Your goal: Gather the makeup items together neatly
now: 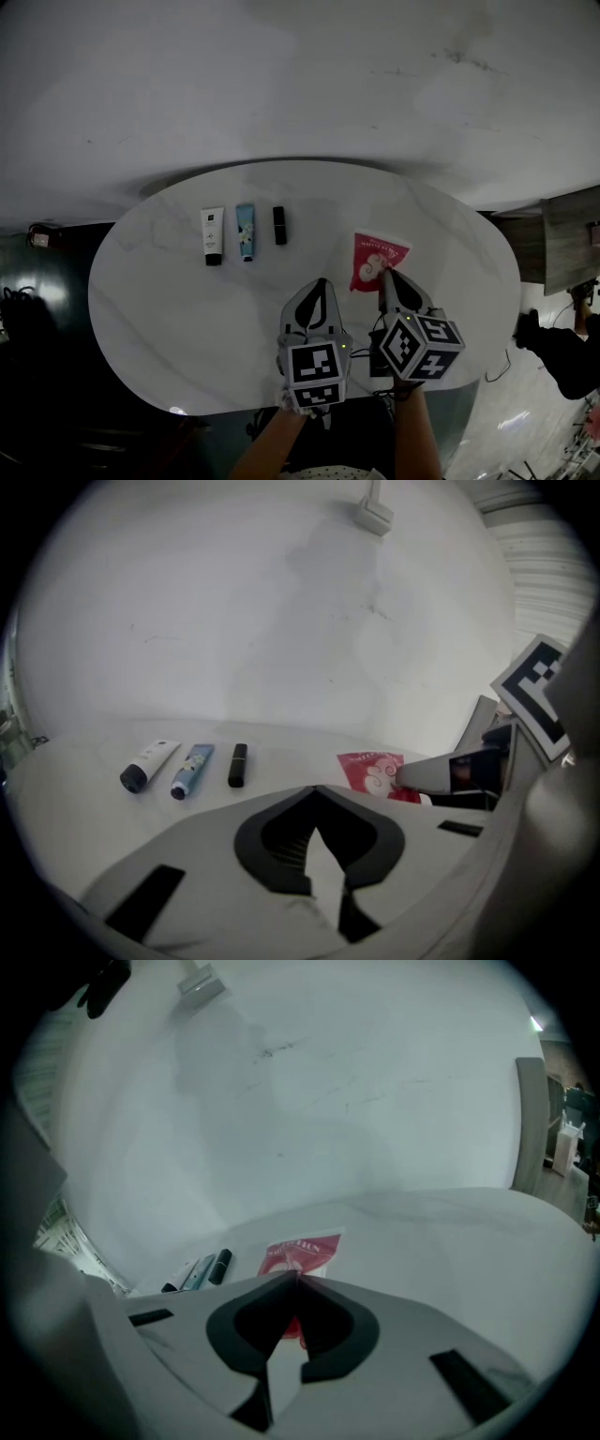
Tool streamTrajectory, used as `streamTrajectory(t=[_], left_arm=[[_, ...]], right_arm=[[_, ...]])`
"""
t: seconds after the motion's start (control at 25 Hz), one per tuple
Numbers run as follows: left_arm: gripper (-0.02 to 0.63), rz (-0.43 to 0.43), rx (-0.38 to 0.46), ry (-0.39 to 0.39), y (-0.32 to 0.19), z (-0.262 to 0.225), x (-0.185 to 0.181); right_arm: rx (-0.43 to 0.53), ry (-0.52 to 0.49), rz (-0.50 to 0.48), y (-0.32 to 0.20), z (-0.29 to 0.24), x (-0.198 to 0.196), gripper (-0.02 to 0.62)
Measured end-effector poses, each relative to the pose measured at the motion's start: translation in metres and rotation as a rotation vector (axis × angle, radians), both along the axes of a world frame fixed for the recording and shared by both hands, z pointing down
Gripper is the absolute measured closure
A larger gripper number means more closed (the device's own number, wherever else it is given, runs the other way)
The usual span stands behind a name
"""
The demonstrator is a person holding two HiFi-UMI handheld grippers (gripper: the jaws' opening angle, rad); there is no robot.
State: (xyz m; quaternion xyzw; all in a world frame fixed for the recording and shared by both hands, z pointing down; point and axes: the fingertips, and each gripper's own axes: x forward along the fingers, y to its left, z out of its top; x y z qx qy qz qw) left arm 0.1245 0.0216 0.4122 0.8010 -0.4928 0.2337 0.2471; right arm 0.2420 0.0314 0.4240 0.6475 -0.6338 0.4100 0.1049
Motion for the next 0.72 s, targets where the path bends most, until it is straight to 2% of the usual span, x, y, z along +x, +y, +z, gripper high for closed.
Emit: streamTrajectory(t=[0.72], left_arm=[[0.578,-0.124,0.019,0.031,-0.035,-0.007,-0.049]], right_arm=[[0.015,0.015,-0.125,-0.062,-0.004,-0.048,0.577]])
